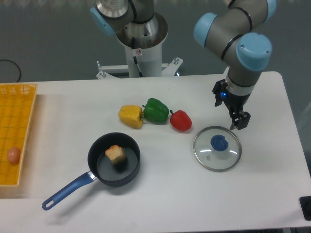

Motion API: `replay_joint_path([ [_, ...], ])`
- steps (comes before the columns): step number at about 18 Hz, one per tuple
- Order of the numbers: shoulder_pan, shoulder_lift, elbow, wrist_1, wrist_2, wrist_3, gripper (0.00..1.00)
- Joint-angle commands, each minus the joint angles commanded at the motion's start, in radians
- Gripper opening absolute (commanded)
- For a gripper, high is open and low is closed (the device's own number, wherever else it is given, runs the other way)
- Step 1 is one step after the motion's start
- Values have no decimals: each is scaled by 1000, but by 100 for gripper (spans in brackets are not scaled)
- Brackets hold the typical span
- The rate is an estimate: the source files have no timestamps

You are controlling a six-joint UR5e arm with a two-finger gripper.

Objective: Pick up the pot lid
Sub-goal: 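Open the gripper above the glass lid's blue knob, then lower the gripper onto the blue knob of the glass lid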

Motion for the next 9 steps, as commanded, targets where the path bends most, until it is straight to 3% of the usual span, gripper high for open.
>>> replay_joint_path([
  [2, -3, -3, -6, -5, 17, -30, 100],
  [5, -15, -6, -8, -14, 85, -204, 100],
  [9, -43, -29, -20, -3, 54, -233, 100],
])
